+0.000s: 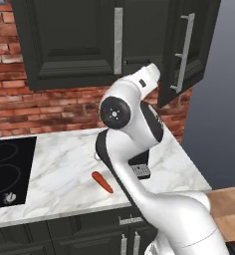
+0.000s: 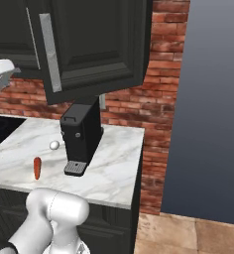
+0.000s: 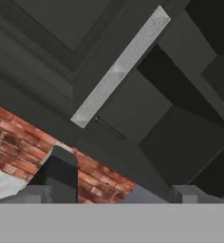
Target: Pick the pan from the cabinet and place it on the stove. Then turn on the stove burner for the pan.
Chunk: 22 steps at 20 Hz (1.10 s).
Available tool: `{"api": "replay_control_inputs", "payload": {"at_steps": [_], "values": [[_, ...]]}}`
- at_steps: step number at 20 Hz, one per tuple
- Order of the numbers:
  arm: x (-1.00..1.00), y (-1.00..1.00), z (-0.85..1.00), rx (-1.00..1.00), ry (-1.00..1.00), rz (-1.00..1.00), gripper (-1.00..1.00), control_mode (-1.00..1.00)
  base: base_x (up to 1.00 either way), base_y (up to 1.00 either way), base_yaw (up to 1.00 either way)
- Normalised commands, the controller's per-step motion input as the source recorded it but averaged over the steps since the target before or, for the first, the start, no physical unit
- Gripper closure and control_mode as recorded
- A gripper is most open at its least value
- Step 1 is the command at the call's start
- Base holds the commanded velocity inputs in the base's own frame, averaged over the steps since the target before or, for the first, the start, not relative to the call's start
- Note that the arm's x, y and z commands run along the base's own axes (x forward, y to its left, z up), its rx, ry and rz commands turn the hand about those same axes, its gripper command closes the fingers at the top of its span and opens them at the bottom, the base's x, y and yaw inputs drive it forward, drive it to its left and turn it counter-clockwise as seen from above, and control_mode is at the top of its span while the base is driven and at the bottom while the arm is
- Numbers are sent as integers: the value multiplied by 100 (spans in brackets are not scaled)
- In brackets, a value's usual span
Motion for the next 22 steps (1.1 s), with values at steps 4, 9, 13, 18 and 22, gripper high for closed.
{"api": "replay_control_inputs", "payload": {"at_steps": [4, 9, 13, 18, 22], "values": [[73, 0, -24, -9, 22, -20, -100, -100, 0, 0, 0], [70, -4, -24, -6, 21, -17, -100, -100, 0, 0, 0], [61, -11, -20, -4, 20, -13, -100, -100, 0, 0, 0], [27, -33, -14, 0, 14, -11, -100, -100, 0, 0, 0], [12, -44, -18, 0, 13, -10, -100, -100, 0, 0, 0]]}}
